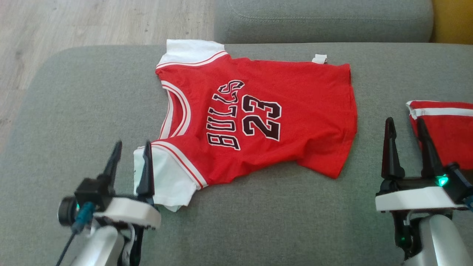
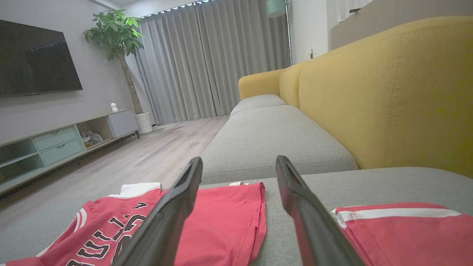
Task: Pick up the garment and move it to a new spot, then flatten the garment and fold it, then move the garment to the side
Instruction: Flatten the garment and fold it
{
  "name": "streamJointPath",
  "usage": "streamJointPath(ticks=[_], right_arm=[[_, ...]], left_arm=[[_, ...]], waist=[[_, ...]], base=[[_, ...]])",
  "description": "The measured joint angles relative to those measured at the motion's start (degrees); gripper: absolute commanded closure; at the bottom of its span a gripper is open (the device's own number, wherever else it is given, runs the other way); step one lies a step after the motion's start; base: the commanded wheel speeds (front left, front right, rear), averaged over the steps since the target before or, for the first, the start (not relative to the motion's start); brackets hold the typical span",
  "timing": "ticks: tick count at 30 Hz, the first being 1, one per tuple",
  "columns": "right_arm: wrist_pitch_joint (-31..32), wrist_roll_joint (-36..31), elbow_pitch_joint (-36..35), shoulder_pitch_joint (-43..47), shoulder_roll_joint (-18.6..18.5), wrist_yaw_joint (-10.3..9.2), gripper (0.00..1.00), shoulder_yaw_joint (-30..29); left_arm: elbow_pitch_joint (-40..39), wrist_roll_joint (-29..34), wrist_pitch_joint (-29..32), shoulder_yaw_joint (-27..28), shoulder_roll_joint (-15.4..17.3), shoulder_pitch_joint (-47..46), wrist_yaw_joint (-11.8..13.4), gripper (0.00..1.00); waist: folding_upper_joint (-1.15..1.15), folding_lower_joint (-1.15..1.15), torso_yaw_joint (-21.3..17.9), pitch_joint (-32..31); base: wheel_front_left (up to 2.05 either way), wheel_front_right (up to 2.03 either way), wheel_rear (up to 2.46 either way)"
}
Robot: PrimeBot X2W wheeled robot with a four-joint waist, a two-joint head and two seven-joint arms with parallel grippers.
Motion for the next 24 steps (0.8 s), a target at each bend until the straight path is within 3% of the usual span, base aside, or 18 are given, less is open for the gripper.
streamJointPath(ticks=[11,24], right_arm=[[0.00,0.00,0.14,0.00,0.00,0.00,0.00,0.14],[0.00,0.00,0.14,-0.15,0.00,0.00,0.00,0.41]], left_arm=[[8.31,-0.70,10.78,-3.16,0.32,2.38,-0.24,0.00],[13.37,-1.79,15.28,-3.03,0.65,0.57,0.41,0.00]], waist=[[0.00,0.00,1.00,1.01],[0.00,0.00,0.00,3.53]], base=[[0.00,0.00,0.00],[0.00,0.00,0.00]])
